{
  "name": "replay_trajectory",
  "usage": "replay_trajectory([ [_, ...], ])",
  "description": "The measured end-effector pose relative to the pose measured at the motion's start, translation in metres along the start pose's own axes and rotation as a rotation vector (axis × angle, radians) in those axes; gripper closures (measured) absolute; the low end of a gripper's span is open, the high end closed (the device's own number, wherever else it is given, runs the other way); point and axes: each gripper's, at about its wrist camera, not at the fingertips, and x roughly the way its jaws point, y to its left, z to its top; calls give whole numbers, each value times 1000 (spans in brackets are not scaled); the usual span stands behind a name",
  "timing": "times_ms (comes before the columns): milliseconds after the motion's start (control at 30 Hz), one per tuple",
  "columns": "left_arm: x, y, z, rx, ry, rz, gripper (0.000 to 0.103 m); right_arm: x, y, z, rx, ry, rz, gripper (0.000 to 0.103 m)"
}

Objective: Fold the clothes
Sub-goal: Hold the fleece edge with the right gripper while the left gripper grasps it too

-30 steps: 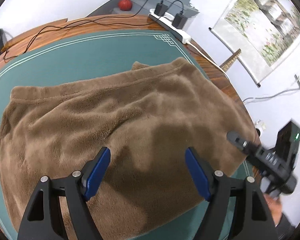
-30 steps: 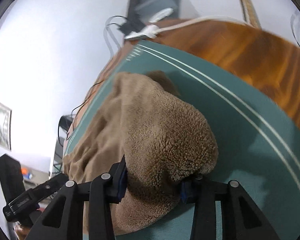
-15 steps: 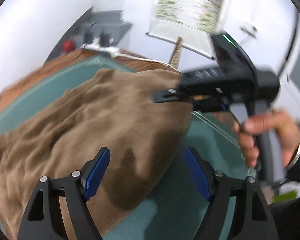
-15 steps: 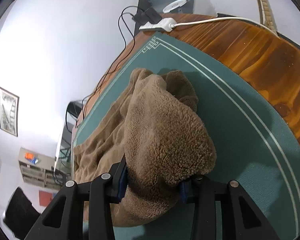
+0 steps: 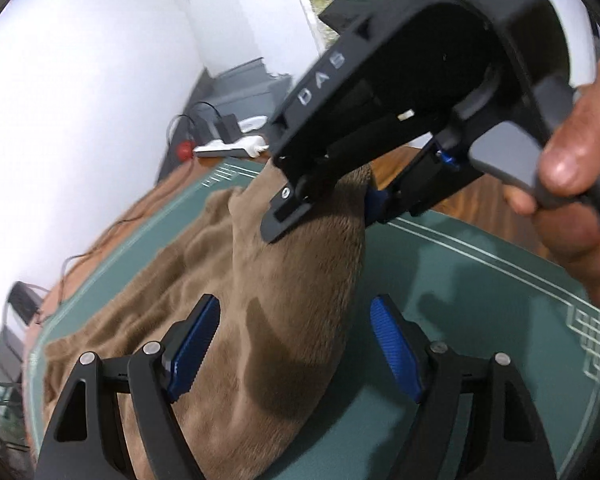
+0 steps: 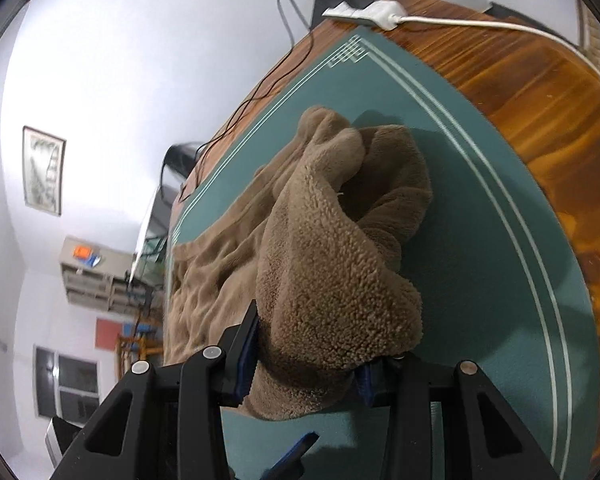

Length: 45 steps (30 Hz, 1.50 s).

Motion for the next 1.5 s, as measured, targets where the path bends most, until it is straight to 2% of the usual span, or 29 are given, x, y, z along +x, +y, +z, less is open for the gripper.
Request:
replay_trajectory([
  [167,28,-20,9,17,76,113,21,0,-3,7,-34,54,56,61],
  [233,35,-22,13,-6,97,120,23,0,-4,9,-45,76,73,61],
  [267,36,-20,16,-37,99,102,30,1,-5,10,-50,85,80,61],
  [300,37,-16,18,-68,106,87,52,2,-6,11,-55,99,90,61],
  [333,38,-12,19,-99,118,82,59,2,-7,13,-56,110,100,60],
  [400,41,-1,19,-159,139,76,68,2,-10,15,-56,129,119,59],
  [467,40,7,19,-199,149,71,71,-3,-15,18,-42,129,163,55],
  [500,37,10,20,-207,145,74,72,-7,-18,19,-37,124,177,45],
  [533,32,11,20,-208,137,80,73,-13,-21,22,-37,109,181,39],
  [600,24,12,20,-211,123,92,73,-27,-31,30,-31,59,155,23],
  [667,17,11,19,-210,115,98,73,-35,-42,39,-4,31,116,16],
  [800,9,7,16,-209,111,102,73,-24,-71,65,99,64,97,16],
  [900,5,6,14,-206,116,101,73,-5,-89,85,182,99,118,16],
  [1000,4,4,13,-199,122,100,73,19,-98,101,260,146,185,15],
  [1267,3,2,11,-202,128,92,73,68,-85,123,238,260,187,15],
  [1500,1,-1,11,-182,136,95,73,90,-77,123,206,305,175,15],
])
